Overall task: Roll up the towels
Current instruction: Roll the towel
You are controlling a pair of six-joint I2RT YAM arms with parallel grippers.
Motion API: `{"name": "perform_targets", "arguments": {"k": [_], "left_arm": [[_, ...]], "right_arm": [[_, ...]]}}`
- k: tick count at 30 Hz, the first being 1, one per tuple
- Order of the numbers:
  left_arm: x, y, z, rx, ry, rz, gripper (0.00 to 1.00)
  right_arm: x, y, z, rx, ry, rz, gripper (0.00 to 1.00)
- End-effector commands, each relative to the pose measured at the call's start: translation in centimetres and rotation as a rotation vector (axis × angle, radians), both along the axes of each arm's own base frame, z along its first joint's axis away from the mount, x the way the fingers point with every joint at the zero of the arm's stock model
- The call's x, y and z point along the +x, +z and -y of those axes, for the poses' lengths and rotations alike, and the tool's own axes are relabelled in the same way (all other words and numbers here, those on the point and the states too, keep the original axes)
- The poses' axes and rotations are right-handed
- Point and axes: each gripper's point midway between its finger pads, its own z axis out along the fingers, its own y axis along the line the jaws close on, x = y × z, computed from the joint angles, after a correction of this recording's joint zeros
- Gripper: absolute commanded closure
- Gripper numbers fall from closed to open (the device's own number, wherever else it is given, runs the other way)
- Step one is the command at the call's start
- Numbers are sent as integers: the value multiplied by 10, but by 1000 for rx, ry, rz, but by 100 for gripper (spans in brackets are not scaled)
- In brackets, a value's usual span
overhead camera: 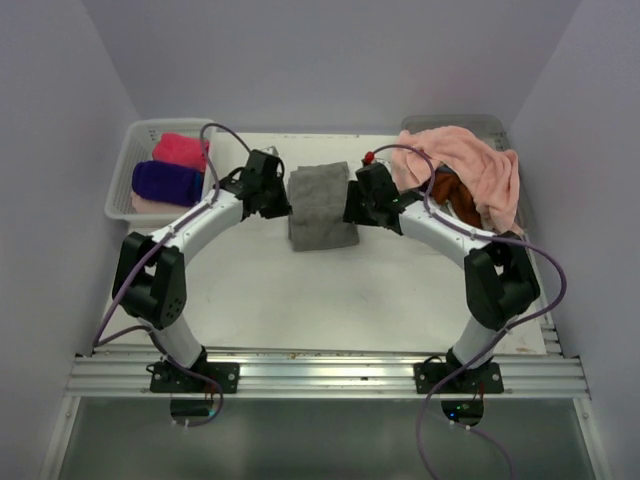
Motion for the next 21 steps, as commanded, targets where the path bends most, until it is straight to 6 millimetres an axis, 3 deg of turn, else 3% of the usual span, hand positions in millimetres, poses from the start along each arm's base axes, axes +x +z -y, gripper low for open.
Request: {"name": "perform_targets", "arguments": {"k": [1,2,4,5,7,8,14,21], "left_arm": [[-12,-11,26,-57,-79,-12,87],[-12,-15,30,-74,-89,-17,98],[-12,-26,37,-95,-110,-45,100],[-11,-30,38,-95,-113,-48,100],[-4,-39,40,-85,-105,-51,100],[0,-41,40,-80,-101,-47,100],[18,-45,44,-55,-115,-37,100],[25,-64,41,-37,-116,-69,100]], "right_arm": [[-2,21,-11,13,19,86,55],[-4,20,-18,8,39,85,66],[-4,9,-24,-5,59,57,78],[1,14,-28,3,65,66,79],[6,2,-31,-15,77,43,81],[14,8,-36,-9,78,60,82],[49,0,-40,-42,77,47,83],[65,-19,-37,-62,67,8,82]]}}
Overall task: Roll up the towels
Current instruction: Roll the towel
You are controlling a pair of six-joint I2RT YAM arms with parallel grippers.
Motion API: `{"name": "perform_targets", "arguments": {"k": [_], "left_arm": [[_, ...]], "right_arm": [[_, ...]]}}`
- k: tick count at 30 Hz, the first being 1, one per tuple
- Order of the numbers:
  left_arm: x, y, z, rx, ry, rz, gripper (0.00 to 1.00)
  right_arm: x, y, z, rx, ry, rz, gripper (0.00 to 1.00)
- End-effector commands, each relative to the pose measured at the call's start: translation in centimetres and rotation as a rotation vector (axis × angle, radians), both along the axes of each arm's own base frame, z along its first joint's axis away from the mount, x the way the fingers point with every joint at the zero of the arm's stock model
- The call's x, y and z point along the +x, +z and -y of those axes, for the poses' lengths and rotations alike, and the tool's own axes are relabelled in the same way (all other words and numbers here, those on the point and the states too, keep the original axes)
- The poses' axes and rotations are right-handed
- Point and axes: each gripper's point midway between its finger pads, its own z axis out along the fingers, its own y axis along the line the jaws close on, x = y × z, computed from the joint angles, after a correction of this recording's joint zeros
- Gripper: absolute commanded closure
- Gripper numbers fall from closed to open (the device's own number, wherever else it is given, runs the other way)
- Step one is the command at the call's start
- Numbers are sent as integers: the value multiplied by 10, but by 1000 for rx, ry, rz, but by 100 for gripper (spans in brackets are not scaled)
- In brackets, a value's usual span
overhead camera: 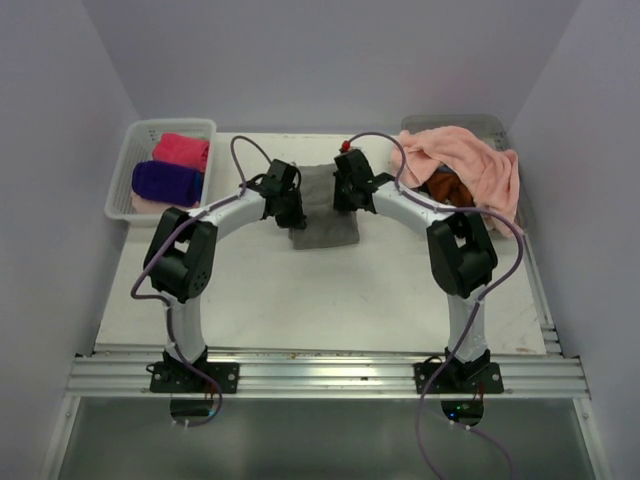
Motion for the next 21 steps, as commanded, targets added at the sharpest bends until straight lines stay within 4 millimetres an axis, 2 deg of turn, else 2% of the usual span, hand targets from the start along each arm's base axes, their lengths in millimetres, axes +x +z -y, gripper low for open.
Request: {"name": "perform_targets", "arguments": {"k": [1,3,9,13,16,17,19,20,21], "left_arm": [[18,5,1,-16,-13,43,100],[20,4,-2,-15,-7,46,100],[21,-9,-9,2,-2,23,100],[11,-14,-11,14,-38,0,100],[-6,-14,-19,34,-78,-5,100],[-10,-12,-21,38,-87,-5,100],[-24,-8,-28,53,-104,-9,100],[-29,-7,-31,56,-108,-10,100],[-39,-6,-35,60,-111,-17,100]], "right_arm": [[11,1,2,-11,3,-2,82],[13,-7,5,-20,-5,-13,82],[11,-46,12,-69,-14,-79,83],[-3,-69,20,-96,-20,-130,85],[-26,-77,24,-69,-13,-160,87],[-46,-82,27,-61,-1,-191,87],[-63,-81,23,-35,3,-197,88],[-88,-94,26,-51,17,-238,88],[-95,-81,20,-19,18,-218,88]]}}
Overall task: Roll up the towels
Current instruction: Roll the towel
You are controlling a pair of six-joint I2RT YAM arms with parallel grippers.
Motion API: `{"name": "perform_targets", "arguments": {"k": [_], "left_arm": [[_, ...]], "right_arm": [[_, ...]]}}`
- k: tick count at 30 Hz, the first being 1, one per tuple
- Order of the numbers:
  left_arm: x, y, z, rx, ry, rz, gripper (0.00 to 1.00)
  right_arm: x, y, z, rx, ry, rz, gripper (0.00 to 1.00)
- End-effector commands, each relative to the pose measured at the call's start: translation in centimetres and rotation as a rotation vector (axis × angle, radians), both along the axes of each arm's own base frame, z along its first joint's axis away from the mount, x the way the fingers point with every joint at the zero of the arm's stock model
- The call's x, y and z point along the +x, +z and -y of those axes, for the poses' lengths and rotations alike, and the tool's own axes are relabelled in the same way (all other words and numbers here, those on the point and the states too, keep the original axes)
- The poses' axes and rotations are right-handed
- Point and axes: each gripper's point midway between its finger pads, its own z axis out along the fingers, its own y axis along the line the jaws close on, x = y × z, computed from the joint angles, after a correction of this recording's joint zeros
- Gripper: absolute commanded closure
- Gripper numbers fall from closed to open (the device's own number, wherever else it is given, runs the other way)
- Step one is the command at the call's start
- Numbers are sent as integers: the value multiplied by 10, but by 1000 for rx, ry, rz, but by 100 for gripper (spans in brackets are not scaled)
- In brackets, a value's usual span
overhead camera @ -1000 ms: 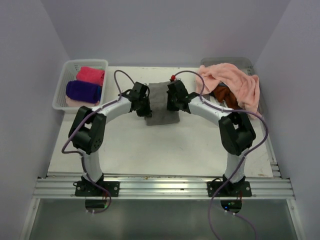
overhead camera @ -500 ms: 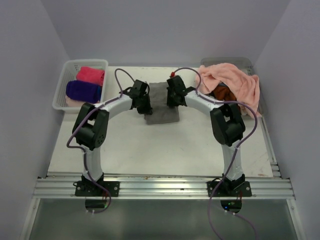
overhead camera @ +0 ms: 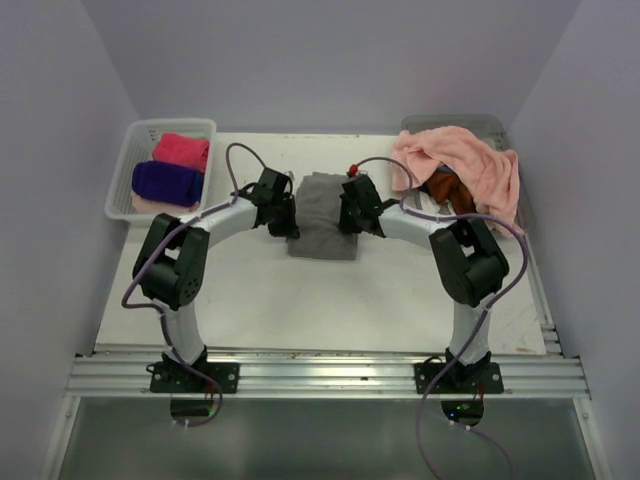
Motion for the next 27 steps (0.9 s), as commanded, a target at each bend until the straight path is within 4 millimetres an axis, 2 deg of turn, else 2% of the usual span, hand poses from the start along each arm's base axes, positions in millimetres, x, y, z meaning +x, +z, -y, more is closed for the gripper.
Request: {"name": "perform_targets", "arguments": {"k": [1,2,3,5,8,9,11,12,13,14,15,16,19,21,22,23,24,27], "left_arm": [[-29,8,-24,57,-40,-11,100],[-34,8,-27,60,-40,-18,100],[-40,10,-29,61,-39,-23,100],[-46,9,-32,60,-34,-28,100],[-46,13,-30,49,-34,-20,100],[-42,14,-30,55,-35,-19,100],[-45,13,-36,98,-41,-45,100],[-38,20,-40,129,-50,-19,100],[-37,24,-43,148,-51,-12,100],[-37,31,-45,162,-59,-4,98],[-36,42,-48,166,-71,22,97],[-36,48,-46,158,-82,32,95],[-34,76,-46,126,-92,75,88],[-32,91,-51,106,-70,98,88],[-32,95,-52,85,-67,100,87],[-30,95,-62,75,-41,96,87],[-30,100,-67,59,-20,102,87],[-29,97,-90,41,60,87,86]], "right_arm": [[-81,-34,10,-50,35,-188,88],[-103,-39,8,-55,56,-210,88],[-109,-27,2,-21,48,-195,88],[-128,-23,-5,-10,62,-197,87],[-132,-3,-9,-10,73,-153,86],[-131,3,-4,-31,70,-137,86],[-128,37,-9,-41,97,-58,83],[-131,46,-2,-103,114,-26,75],[-133,56,-3,-125,129,6,70],[-140,76,-12,-136,185,60,64],[-144,80,-12,-163,208,76,60],[-146,85,-14,-180,225,102,51],[-155,84,-26,-268,343,161,44],[-161,78,-38,-376,455,206,41],[-162,77,-42,-411,490,227,38],[-169,77,-54,-444,548,255,37],[-168,69,-56,-516,610,272,35],[-170,58,-69,-570,703,285,30]]}}
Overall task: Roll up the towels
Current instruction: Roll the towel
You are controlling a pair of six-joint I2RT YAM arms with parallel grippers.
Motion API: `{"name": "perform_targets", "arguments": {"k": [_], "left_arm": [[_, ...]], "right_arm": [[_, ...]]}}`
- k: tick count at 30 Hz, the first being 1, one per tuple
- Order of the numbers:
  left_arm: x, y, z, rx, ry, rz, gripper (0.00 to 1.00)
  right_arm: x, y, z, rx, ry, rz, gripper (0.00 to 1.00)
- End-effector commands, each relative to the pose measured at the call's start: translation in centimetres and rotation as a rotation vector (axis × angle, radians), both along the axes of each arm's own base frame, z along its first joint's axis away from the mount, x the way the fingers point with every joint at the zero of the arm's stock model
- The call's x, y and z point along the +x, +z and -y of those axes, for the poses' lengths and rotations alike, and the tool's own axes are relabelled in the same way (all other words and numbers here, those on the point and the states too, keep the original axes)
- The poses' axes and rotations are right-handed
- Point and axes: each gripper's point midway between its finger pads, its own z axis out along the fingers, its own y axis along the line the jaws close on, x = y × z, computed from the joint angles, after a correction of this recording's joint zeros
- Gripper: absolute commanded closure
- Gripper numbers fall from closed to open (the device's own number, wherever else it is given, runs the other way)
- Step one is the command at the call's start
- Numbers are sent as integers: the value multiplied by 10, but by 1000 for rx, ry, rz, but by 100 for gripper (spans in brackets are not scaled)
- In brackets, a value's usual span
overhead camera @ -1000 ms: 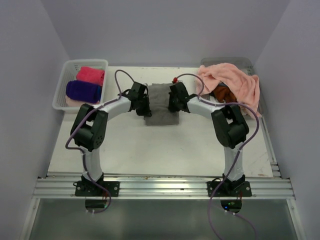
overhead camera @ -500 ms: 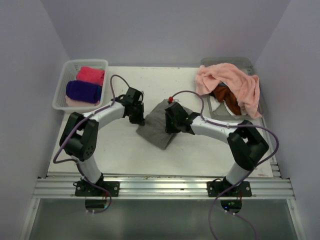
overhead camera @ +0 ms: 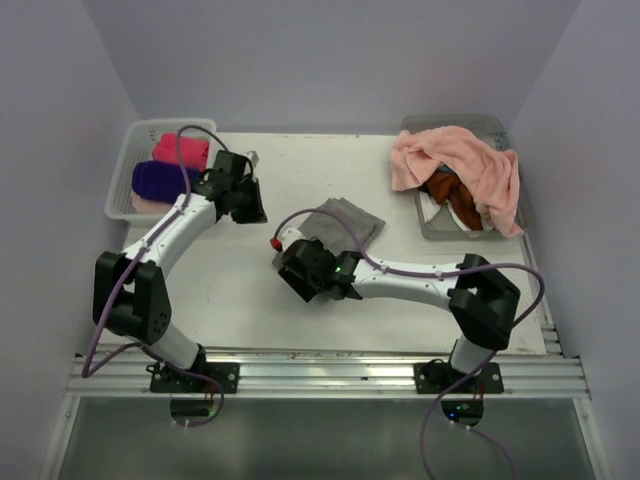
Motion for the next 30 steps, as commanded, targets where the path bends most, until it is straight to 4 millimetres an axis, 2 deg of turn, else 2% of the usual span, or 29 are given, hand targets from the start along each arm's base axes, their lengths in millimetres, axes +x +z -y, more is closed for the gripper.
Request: {"name": "perform_targets", "arguments": {"k": [1,2,6,8,11,13,14,15,16,17,19,21,24,25,27,30], "left_arm": [[0,9,-26,-25,76,4,86],[-1,4,-33,-23,106,-8,86],[-5,-4,-44,-32,167,-37,83],[-9,-10,-46,-33,179,-49,78],[-14,-15,-42,-61,180,-67,72],[-19,-17,-35,-101,171,-79,66],[-23,-20,-33,-119,164,-83,64],[-26,-21,-30,-130,157,-89,62],[-30,-22,-27,-151,146,-98,56],[-34,-25,-25,-165,142,-99,55],[-46,-31,-15,-210,109,-124,45],[-49,-31,-7,-241,91,-114,36],[-56,-34,8,-280,64,-115,13],[-62,-37,14,-288,50,-124,9],[-60,-38,22,-315,44,-111,7],[-60,-47,31,-344,44,-122,5]], "right_arm": [[9,-3,-4,-138,129,80,28],[8,-7,-5,-143,146,74,27],[5,-26,-10,-173,203,57,27],[5,-46,-5,-216,202,40,29],[3,-68,-2,-248,192,15,41],[6,-71,0,-252,178,19,58],[6,-68,0,-242,170,23,63],[8,-65,-1,-224,165,29,74],[9,-61,-1,-207,161,29,79],[9,-54,-5,-169,167,26,89],[12,-48,-4,-139,166,15,97],[8,-40,-11,-62,169,-19,100],[4,-35,-15,22,185,-77,100],[7,-34,-12,42,176,-93,100],[2,-33,-15,99,187,-147,100],[6,-29,-10,160,164,-188,100]]}}
